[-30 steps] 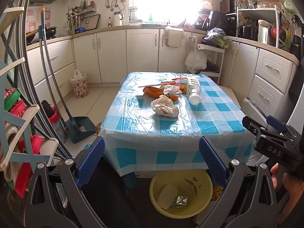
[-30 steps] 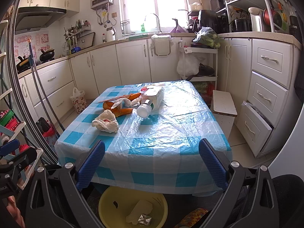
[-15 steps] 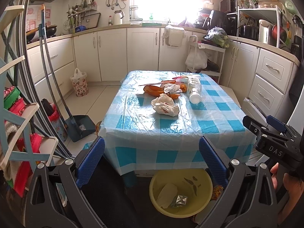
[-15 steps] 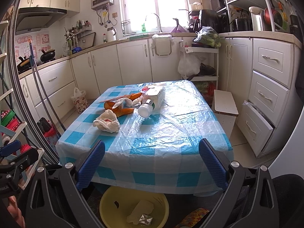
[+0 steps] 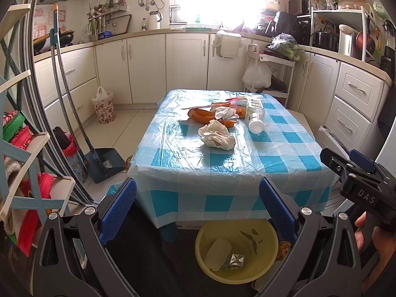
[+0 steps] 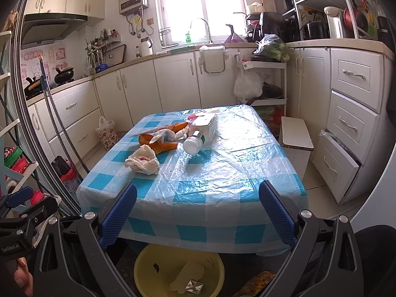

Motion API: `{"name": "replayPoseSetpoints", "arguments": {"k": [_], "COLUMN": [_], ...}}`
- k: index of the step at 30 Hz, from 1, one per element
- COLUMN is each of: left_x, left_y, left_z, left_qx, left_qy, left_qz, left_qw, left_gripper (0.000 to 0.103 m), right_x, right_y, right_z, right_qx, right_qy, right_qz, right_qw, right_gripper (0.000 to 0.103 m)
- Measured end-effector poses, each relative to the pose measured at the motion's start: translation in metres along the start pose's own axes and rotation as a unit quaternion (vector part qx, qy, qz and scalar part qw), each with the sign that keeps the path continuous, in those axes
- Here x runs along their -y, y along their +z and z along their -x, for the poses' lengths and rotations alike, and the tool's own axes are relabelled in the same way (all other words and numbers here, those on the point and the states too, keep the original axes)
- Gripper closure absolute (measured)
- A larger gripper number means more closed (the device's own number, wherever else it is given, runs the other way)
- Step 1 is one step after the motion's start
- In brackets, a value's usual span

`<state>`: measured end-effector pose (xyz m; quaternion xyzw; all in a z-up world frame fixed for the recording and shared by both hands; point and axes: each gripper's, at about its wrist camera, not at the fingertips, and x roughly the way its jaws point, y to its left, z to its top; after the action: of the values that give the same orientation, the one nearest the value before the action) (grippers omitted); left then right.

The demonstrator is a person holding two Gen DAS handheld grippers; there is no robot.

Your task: Collect trash

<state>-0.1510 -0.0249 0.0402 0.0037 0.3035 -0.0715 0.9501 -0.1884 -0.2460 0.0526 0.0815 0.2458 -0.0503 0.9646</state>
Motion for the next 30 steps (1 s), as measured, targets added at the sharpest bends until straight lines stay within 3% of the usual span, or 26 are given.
{"name": "replayPoseSetpoints", "arguments": {"k": [16,24,30], "left_x": [-0.027,-0.067,-0.081], "left_y": [0.014,0.040,0.063], "left_z": [-0.047,-0.082,-0.104], "left_qx": [-0.028,-0.029,-0.023], "left_qy": [0.019,0.038,0.030], "left_qz": [0.025,0.059,0.053], "left_qw": [0.9991,0.9971,0.9979], "left_gripper": [0.007,0.007,0.007], "right_x": [-0.006,-0.030,-0.059], "right_y": [0.001,0.006,0.016], "right_z": [-0.020,-0.045,-0.080], "right_qx": [-0.028,-0.060,-0.091], "right_qy": [0.041,0.075,0.113], "right_qz": [-0.018,0.015,0.057], "right_qw": [0.999,0.995,0.988], "right_gripper": [0.008,0.008,0.008]}}
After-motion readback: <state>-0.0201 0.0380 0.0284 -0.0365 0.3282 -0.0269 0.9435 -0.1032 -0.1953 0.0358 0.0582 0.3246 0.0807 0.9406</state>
